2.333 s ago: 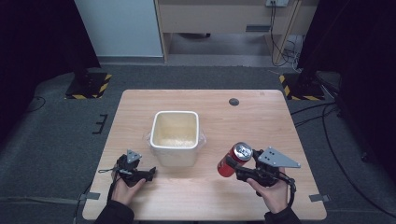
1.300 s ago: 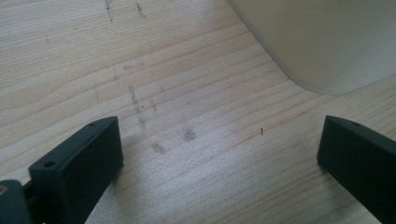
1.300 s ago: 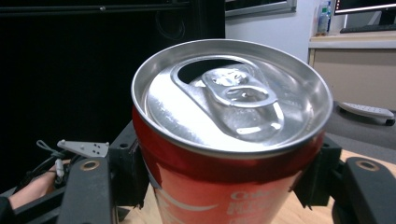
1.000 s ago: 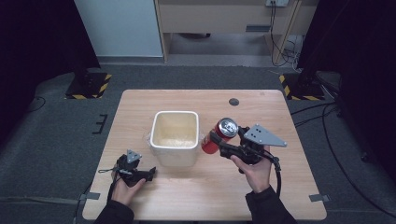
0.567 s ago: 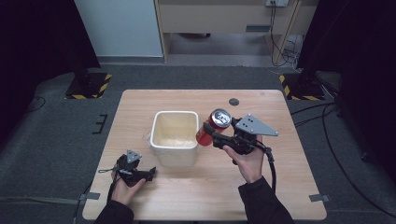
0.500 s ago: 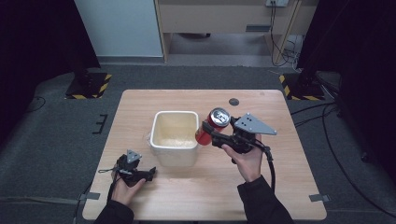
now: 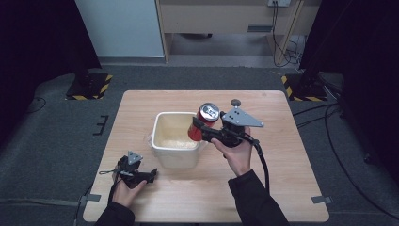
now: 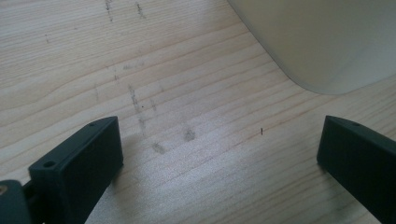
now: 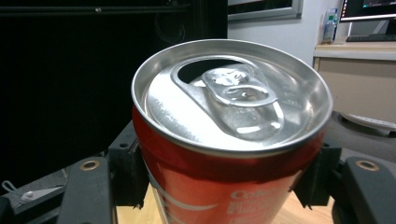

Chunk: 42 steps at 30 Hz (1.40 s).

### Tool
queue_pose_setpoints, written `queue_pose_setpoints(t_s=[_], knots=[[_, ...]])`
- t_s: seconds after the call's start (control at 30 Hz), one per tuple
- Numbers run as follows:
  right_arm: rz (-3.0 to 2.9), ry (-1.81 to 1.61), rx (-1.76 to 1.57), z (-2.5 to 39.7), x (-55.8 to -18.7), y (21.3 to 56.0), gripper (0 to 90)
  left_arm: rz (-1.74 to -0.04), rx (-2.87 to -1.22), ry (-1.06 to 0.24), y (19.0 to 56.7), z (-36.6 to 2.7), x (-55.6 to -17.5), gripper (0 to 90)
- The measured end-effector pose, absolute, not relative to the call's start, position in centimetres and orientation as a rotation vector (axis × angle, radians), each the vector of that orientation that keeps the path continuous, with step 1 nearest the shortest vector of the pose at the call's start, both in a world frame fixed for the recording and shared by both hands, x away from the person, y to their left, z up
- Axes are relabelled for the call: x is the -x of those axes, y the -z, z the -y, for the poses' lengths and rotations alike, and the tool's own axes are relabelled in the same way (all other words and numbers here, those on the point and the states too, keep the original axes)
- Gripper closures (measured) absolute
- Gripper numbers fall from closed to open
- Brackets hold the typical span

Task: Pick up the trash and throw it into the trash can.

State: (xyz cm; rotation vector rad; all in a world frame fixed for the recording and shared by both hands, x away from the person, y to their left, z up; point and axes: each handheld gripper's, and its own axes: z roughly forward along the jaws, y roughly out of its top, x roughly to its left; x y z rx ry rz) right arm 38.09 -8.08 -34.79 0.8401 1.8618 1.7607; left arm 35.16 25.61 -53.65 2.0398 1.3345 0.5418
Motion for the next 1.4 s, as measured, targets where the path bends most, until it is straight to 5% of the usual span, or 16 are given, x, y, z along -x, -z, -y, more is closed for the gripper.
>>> queue_pose_setpoints(t_s=[1.4], knots=[[-2.031,-1.589,-0.884,2.8,-40.9,41.9,33.2,-1.335,-2.040,-0.542,53.6,-25.6,-35.2,0.0]])
